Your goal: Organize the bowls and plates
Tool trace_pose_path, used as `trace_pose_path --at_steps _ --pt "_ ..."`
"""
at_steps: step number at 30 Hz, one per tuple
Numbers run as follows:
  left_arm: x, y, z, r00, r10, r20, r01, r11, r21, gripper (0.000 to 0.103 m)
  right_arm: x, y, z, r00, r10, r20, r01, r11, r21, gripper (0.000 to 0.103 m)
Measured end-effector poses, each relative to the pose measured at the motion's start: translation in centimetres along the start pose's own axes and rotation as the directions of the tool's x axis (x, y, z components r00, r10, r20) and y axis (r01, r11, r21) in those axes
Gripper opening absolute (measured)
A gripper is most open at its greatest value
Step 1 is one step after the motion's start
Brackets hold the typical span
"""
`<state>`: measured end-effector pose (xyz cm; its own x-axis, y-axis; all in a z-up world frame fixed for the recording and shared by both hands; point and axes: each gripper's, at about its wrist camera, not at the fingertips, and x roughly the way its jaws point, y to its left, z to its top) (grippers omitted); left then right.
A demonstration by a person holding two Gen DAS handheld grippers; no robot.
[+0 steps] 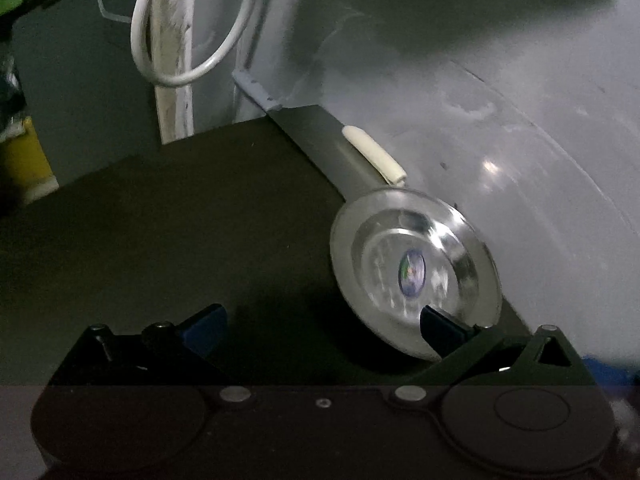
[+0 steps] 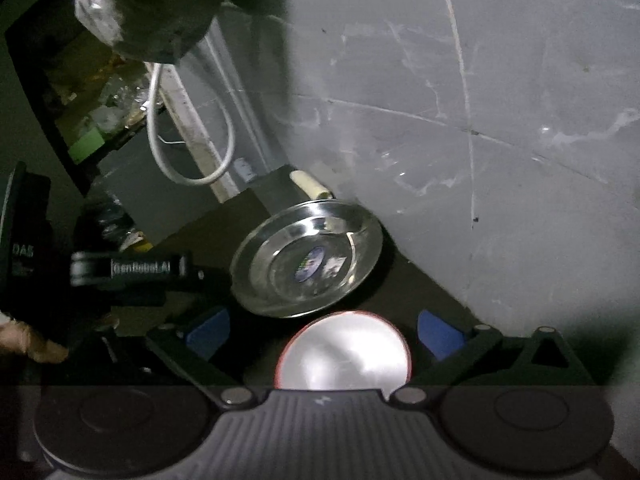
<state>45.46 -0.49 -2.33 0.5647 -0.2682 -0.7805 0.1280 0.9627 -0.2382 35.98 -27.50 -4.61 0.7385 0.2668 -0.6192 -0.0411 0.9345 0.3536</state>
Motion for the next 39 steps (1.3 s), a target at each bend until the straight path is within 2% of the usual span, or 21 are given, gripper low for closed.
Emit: trace_pose_path --at_steps 4,9,11,18,19,21,24,27,28,29,32,39 --pt "1.8 -0.1 1.2 1.000 0.021 -0.014 -0.022 0.996 -0.082 0.102 2.0 0.2 0.4 1.000 -0.029 0.001 0.029 0.999 -0.014 0.099" --pt "3.1 0.0 1.8 0.997 0.076 -0.028 -0.079 0.989 -0.124 0.102 4.8 0.2 0.9 0.998 -0.050 -0.028 0.049 0.998 -0.030 0.089" --pt "3.4 -0.2 1.8 0.997 0.075 -0.027 -0.077 0.989 -0.125 0.097 5.5 0.2 0.9 0.998 -0.047 -0.044 0.045 0.998 -0.036 0.082" --pt "4.0 -0.9 1.4 0.999 0.048 -0.022 -0.050 0.993 -0.108 0.086 6.6 -0.1 1.2 0.997 -0.044 -0.059 0.041 0.998 -0.055 0.071" --pt "4.0 -1.0 1.5 0.999 0.042 -0.021 -0.045 0.993 -0.114 0.082 6.9 -0.2 1.3 0.997 -0.040 -0.067 0.036 0.998 -0.055 0.069" --pt "4.1 -1.1 1.6 0.999 0.031 -0.021 -0.034 0.993 -0.115 0.075 7.2 -0.4 1.3 0.996 -0.032 -0.079 0.029 0.998 -0.048 0.057" --pt "4.2 -1.4 1.7 1.000 0.013 -0.025 -0.015 0.995 -0.103 0.061 7.6 -0.7 1.4 0.995 -0.023 -0.097 0.019 0.999 -0.038 0.053" --pt "4.3 -1.6 1.7 0.999 -0.015 -0.033 0.011 0.995 -0.097 0.041 7.7 -0.9 1.4 0.995 -0.013 -0.103 0.010 0.999 -0.034 0.046" --pt "4.4 -1.6 1.7 0.999 -0.027 -0.040 0.023 0.995 -0.095 0.031 7.9 -0.9 1.4 0.994 -0.010 -0.106 0.006 0.999 -0.034 0.044" --pt "4.5 -1.7 1.7 0.999 -0.029 -0.043 0.025 0.995 -0.092 0.027 7.9 -1.0 1.4 0.994 -0.007 -0.108 0.004 0.999 -0.033 0.041" --pt "4.5 -1.6 1.7 0.999 -0.024 -0.043 0.021 0.997 -0.078 0.021 7.9 -1.0 1.5 0.994 -0.006 -0.110 0.002 0.999 -0.033 0.039" --pt "4.0 -1.1 1.2 0.999 -0.037 -0.036 0.034 0.996 -0.086 0.020 7.4 -0.8 1.5 0.995 0.004 -0.097 -0.008 0.999 -0.045 0.036"
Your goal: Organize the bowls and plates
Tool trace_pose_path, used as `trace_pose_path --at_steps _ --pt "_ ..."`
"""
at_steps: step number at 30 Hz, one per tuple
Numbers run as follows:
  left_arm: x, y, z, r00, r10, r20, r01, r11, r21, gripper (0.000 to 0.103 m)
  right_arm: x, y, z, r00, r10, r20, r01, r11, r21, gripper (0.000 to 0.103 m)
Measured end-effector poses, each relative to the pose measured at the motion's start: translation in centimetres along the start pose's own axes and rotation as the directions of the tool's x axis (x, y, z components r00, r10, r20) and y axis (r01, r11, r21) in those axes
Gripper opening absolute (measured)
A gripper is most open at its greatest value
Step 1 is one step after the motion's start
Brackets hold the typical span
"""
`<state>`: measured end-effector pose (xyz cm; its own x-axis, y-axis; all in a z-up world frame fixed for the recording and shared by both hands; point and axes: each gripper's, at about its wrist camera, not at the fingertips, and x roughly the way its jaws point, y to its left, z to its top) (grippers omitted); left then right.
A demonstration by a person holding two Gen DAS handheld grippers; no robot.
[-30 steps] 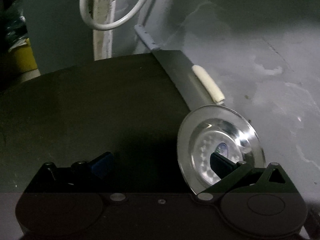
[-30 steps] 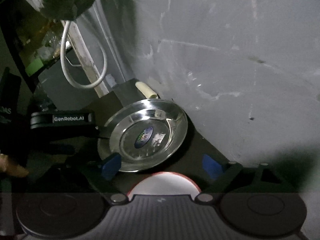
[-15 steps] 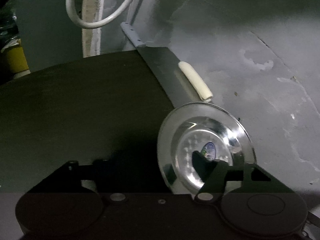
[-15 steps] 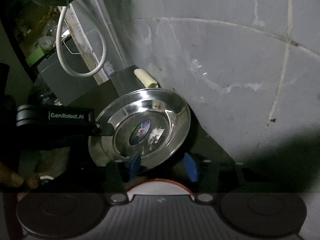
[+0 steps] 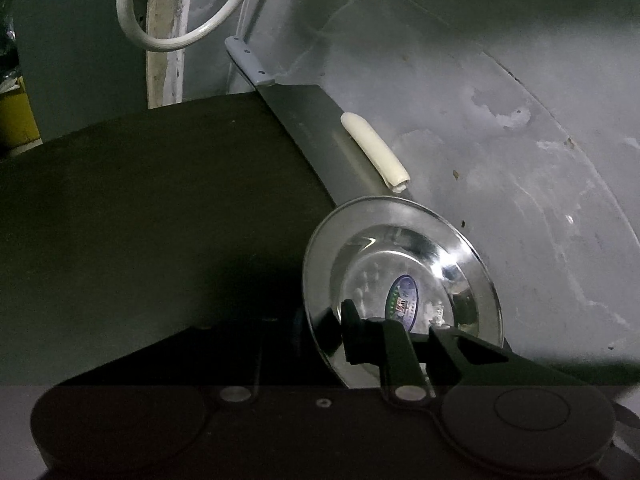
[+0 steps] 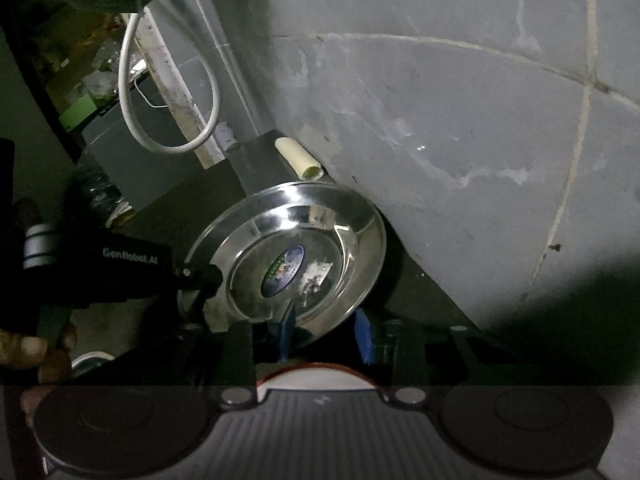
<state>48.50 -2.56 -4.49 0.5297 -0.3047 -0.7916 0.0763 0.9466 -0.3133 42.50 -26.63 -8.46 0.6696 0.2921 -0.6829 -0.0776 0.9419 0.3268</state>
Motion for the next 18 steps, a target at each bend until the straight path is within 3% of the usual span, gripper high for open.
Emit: trace_pose_path --at_steps 18 --pt "-8.0 0.4 -2.4 0.990 -0.033 0.136 0.030 0.999 0.018 0.020 -6.8 2.6 -0.5 0.990 0.088 0.110 -0.078 0.993 -0.089 0.036"
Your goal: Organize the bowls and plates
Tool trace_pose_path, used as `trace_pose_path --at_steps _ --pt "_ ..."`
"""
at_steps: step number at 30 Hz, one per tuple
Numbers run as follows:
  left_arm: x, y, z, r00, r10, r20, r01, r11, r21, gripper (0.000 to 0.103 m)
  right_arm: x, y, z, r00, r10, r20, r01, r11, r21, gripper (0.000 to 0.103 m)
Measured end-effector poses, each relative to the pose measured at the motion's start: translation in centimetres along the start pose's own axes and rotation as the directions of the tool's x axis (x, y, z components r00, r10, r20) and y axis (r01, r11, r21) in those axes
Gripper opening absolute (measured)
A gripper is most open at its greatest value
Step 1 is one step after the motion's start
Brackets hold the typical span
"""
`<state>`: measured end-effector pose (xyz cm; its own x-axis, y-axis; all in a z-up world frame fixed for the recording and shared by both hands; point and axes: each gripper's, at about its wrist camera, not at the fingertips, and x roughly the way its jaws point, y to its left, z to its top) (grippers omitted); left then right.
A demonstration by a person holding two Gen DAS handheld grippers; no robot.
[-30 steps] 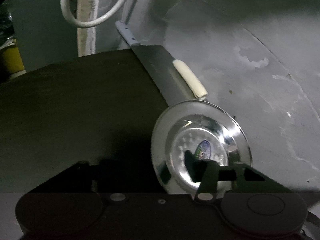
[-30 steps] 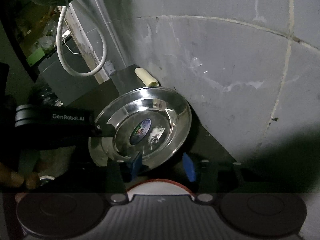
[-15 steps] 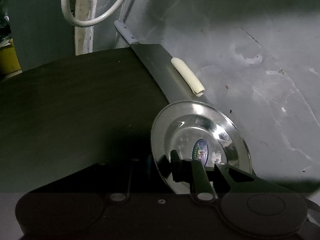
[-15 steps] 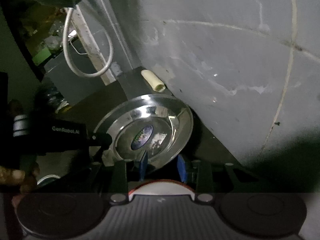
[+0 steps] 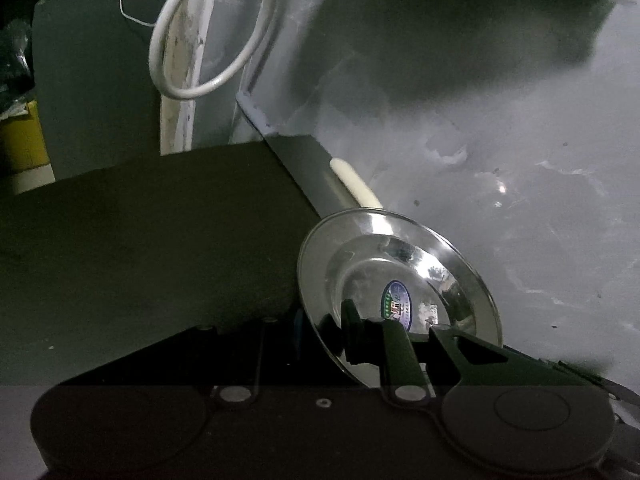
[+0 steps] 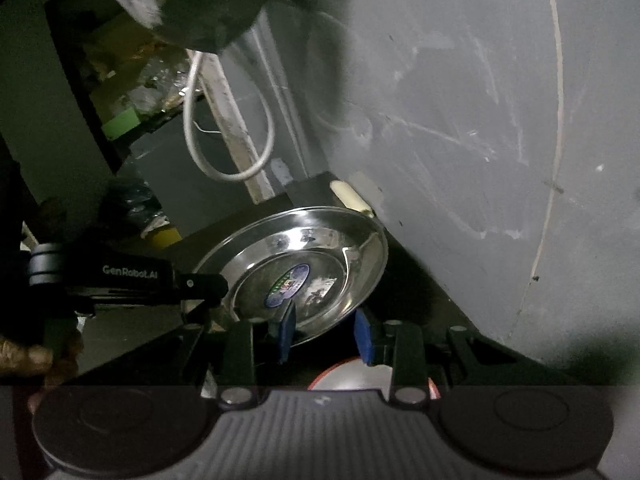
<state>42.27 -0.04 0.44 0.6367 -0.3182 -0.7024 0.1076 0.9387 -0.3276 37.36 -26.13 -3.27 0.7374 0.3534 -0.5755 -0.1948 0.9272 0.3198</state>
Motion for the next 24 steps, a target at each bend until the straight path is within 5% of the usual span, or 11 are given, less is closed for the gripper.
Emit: trace_pose_path --at_steps 11,24 --pt "-7.5 -1.2 -3.5 0.997 -0.022 0.075 0.021 1.000 0.013 0.020 -7.7 1.9 -2.0 0.994 0.100 0.053 -0.096 0.992 -0.083 0.036" --pt "-12.3 -3.0 -11.7 0.995 -0.091 0.038 0.093 0.994 -0.055 0.020 -16.3 1.2 -7.2 0.988 0.152 -0.028 -0.154 0.979 -0.136 0.036"
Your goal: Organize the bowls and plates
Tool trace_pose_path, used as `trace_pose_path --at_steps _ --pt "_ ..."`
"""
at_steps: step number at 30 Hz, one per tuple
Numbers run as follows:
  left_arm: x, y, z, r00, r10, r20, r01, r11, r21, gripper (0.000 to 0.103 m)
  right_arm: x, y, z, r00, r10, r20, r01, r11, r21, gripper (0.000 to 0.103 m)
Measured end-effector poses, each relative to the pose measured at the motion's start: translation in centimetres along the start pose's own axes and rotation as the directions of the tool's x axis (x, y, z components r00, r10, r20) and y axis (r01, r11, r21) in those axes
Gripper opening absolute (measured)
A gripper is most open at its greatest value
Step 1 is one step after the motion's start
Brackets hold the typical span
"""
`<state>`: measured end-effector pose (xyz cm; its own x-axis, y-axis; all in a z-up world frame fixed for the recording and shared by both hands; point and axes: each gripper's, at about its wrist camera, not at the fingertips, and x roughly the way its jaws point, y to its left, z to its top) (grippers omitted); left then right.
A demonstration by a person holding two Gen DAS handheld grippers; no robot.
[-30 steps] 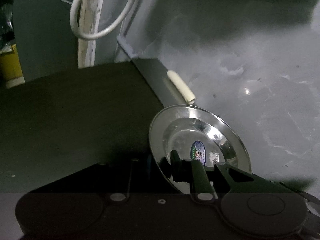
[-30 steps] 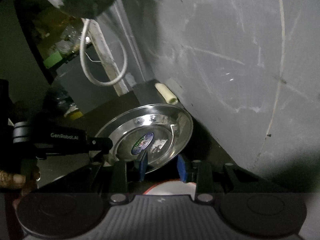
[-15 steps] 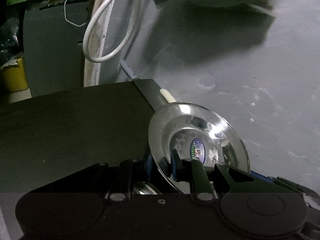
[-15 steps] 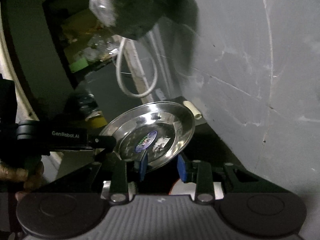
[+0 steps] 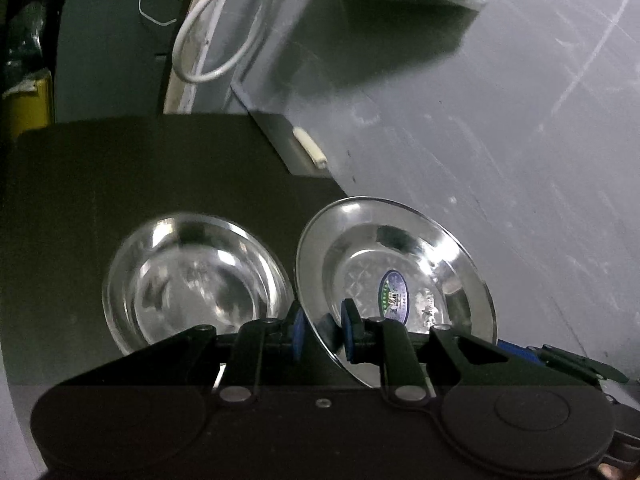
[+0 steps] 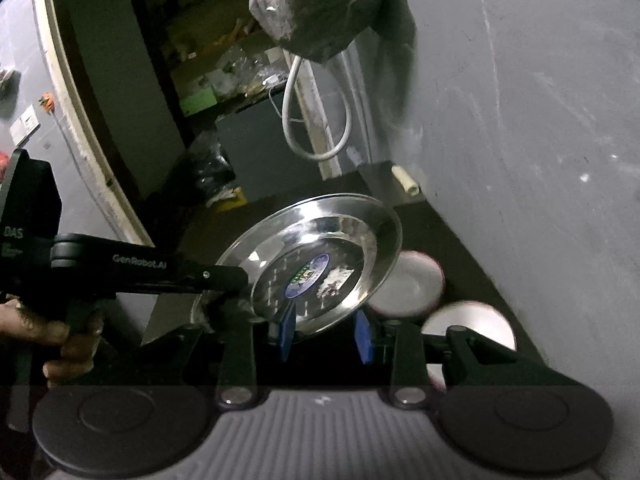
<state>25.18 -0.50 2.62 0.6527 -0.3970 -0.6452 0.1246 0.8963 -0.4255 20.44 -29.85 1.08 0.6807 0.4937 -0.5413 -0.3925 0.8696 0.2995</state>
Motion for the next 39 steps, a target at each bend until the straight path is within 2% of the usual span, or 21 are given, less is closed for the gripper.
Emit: trace_pose_path --at_steps 8,23,28,39 --pt "-0.3 -1.1 -4.9 0.997 -0.044 -0.060 0.043 0.999 -0.013 0.022 -3.0 -0.7 -3.7 0.998 0.011 -0.054 -0.010 1.000 0.019 0.036" --pt "-1.5 -2.2 -11.0 0.986 -0.017 -0.168 0.019 1.000 0.007 0.027 -5.9 -0.2 -8.5 0.982 0.056 -0.182 -0.050 0.998 0.037 0.036" --pt "-2.3 -2.2 -12.5 0.981 0.000 -0.192 0.002 1.000 0.011 0.029 -5.9 0.2 -9.1 0.974 0.073 -0.216 -0.066 0.997 0.038 0.036" --pt "-2.6 -1.5 -13.2 0.976 0.028 -0.214 -0.028 1.000 0.003 0.029 -5.2 0.6 -9.9 0.962 0.109 -0.251 -0.099 0.994 0.049 0.036"
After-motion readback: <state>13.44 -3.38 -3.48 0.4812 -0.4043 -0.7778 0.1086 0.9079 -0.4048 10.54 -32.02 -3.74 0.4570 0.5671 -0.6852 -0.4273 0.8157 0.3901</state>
